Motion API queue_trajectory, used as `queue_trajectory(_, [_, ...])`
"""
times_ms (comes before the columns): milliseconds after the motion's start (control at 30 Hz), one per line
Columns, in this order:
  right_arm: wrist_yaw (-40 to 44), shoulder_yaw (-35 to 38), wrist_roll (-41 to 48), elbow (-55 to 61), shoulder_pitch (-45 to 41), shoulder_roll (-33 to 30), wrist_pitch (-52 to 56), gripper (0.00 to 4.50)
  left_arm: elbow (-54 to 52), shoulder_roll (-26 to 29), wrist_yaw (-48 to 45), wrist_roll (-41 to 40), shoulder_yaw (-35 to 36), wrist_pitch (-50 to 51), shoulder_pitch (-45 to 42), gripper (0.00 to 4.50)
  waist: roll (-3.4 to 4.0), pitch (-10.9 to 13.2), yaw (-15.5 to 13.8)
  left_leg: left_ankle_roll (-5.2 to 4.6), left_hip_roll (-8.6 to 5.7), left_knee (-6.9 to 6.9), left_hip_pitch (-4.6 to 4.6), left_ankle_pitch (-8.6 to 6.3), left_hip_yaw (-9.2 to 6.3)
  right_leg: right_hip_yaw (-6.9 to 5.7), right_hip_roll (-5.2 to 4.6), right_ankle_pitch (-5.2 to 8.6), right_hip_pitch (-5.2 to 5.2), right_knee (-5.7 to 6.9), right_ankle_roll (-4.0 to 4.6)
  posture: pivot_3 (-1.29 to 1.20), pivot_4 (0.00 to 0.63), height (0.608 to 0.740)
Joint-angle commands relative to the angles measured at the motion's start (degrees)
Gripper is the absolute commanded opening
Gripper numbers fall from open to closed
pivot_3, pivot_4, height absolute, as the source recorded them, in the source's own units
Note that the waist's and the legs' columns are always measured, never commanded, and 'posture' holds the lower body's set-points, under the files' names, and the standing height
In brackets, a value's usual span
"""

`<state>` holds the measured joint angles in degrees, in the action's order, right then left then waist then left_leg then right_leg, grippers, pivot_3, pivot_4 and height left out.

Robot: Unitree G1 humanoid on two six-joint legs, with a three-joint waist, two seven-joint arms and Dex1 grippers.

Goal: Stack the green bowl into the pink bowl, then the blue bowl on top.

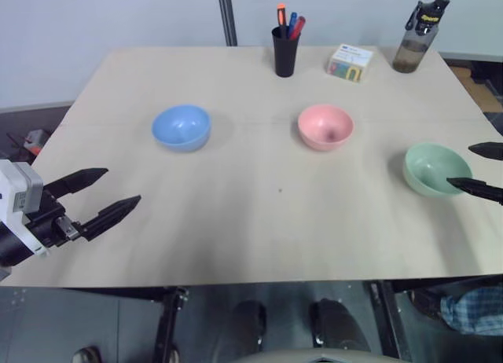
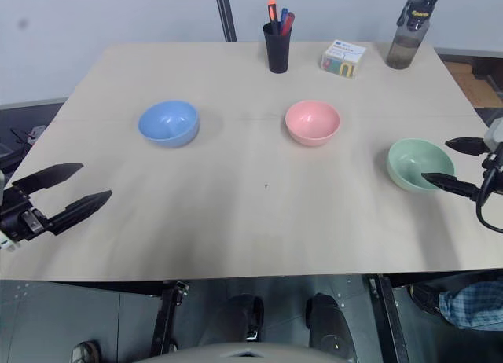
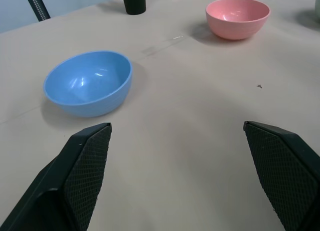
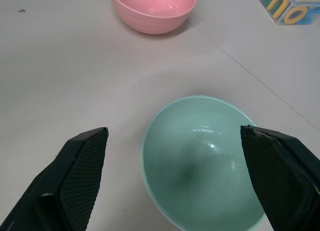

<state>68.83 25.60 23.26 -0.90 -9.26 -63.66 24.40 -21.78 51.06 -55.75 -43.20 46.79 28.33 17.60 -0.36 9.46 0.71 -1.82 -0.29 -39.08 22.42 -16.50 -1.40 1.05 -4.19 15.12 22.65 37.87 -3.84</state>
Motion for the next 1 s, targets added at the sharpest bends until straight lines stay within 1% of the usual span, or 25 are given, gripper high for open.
queue_trajectory(33, [-0.9,3.3,1.2,3.3,0.9,-0.8,0.6,4.43,0.6,0.9,-0.4,0.2,-0.4,-1.4,-2.7,4.5,0.0,0.0,0.0,0.0,0.0,0.0,0.01,0.0,0.0,0.0,-0.04,0.0,0.0,-0.01,0.0,0.0,0.15,0.74])
queue_trajectory(167, [-3.0,3.7,2.0,6.5,2.1,0.9,1.2,4.43,1.2,0.2,0.1,1.3,-4.1,-2.5,-6.6,4.5,0.01,0.0,-0.3,0.01,-0.02,0.0,0.06,0.0,-0.1,-0.04,-0.01,0.0,0.0,-0.01,0.0,0.0,0.15,0.74])
queue_trajectory(300, [-5.7,0.4,2.0,8.3,0.0,2.6,0.8,4.43,0.2,-0.9,1.4,1.7,-6.2,-2.5,-8.6,4.5,0.0,0.0,0.0,0.0,-0.04,-0.01,0.09,0.0,-0.05,-0.03,-0.01,-0.01,0.02,-0.04,-0.01,0.0,0.15,0.74])
queue_trajectory(367, [-7.6,-3.2,2.2,9.3,-3.1,4.6,1.1,4.43,-0.9,-1.6,2.7,1.7,-7.8,-2.5,-10.0,4.5,0.0,0.0,0.2,0.0,-0.03,0.0,0.09,0.0,-0.04,-0.01,-0.04,-0.01,0.05,-0.03,-0.01,0.0,0.15,0.74])
queue_trajectory(433, [-9.7,-8.3,1.8,11.0,-7.3,7.9,1.2,4.43,-2.1,-2.6,4.3,1.7,-9.9,-2.8,-12.0,4.5,0.0,0.0,0.2,0.01,0.02,0.0,0.08,0.0,-0.04,0.0,-0.07,-0.01,0.06,-0.02,-0.01,0.0,0.15,0.74])
queue_trajectory(467, [-11.4,-12.8,0.1,11.3,-10.7,10.8,1.2,4.43,-3.1,-3.3,5.1,2.1,-11.8,-3.4,-13.2,4.5,0.0,0.0,0.3,0.02,0.02,-0.01,0.06,0.0,-0.04,0.0,-0.06,-0.01,0.05,0.01,-0.01,0.0,0.15,0.74])
queue_trajectory(567, [-14.9,-22.4,-4.4,9.7,-18.3,18.3,0.4,4.43,-5.3,-5.1,6.6,2.7,-15.7,-4.4,-15.7,4.5,-0.01,0.0,0.4,0.04,0.03,-0.01,0.01,0.01,-0.01,0.03,0.0,-0.03,0.06,0.04,0.0,0.0,0.15,0.74])
queue_trajectory(633, [-17.7,-29.3,-9.6,5.0,-24.3,24.9,-2.5,4.43,-6.7,-6.5,7.6,2.2,-17.9,-4.5,-17.3,4.5,-0.01,0.0,0.4,0.08,0.01,-0.01,0.1,0.04,-0.05,0.01,0.08,-0.05,0.13,0.04,0.02,0.0,0.15,0.74])
queue_trajectory(667, [-18.8,-32.6,-12.6,1.6,-27.1,27.9,-5.2,4.43,-7.4,-7.1,8.1,1.9,-18.5,-4.5,-17.8,4.5,-0.01,0.0,0.3,0.29,-0.01,-0.01,0.15,0.16,-0.03,0.01,0.09,-0.05,0.19,0.03,0.02,0.0,0.15,0.74])
queue_trajectory(733, [-19.6,-36.2,-16.1,-3.4,-30.7,31.7,-9.1,4.43,-8.2,-7.8,8.7,1.4,-19.1,-4.2,-18.3,4.5,-0.02,0.0,0.1,0.33,-0.07,-0.02,0.46,0.19,-0.01,0.02,0.09,-0.06,0.5,0.07,0.01,0.0,0.15,0.74])
queue_trajectory(800, [-21.5,-39.6,-19.3,-12.6,-35.9,37.4,-13.5,4.43,-9.4,-8.2,9.4,1.3,-19.3,-3.9,-17.8,4.5,-0.07,0.0,0.0,0.34,-0.14,-0.01,0.66,0.19,-0.08,-0.06,0.06,-0.05,0.65,0.04,0.01,0.0,0.15,0.74])
queue_trajectory(867, [-22.9,-42.5,-23.4,-21.9,-40.3,40.9,-18.8,4.43,-10.7,-8.6,10.3,1.1,-18.8,-3.8,-16.9,4.5,-0.07,0.0,0.3,0.34,-0.16,-0.02,0.82,0.2,-0.06,-0.04,0.07,-0.06,0.81,0.04,0.01,0.0,0.15,0.74])
queue_trajectory(967, [-24.1,-44.5,-27.5,-33.4,-45.1,43.2,-25.3,3.69,-12.6,-9.1,11.7,0.5,-17.4,-3.5,-15.1,4.5,-0.06,0.0,0.5,0.36,-0.14,-0.02,0.89,0.21,-0.06,-0.05,0.11,-0.06,0.92,0.06,0.01,0.0,0.15,0.74])
queue_trajectory(1000, [-24.2,-45.0,-28.5,-36.2,-46.4,43.5,-27.2,3.13,-13.3,-9.2,12.1,0.3,-16.9,-3.5,-14.5,4.5,-0.07,0.0,0.4,0.37,-0.16,-0.02,0.96,0.21,-0.12,-0.1,0.1,-0.05,0.97,0.05,0.01,0.0,0.15,0.74])
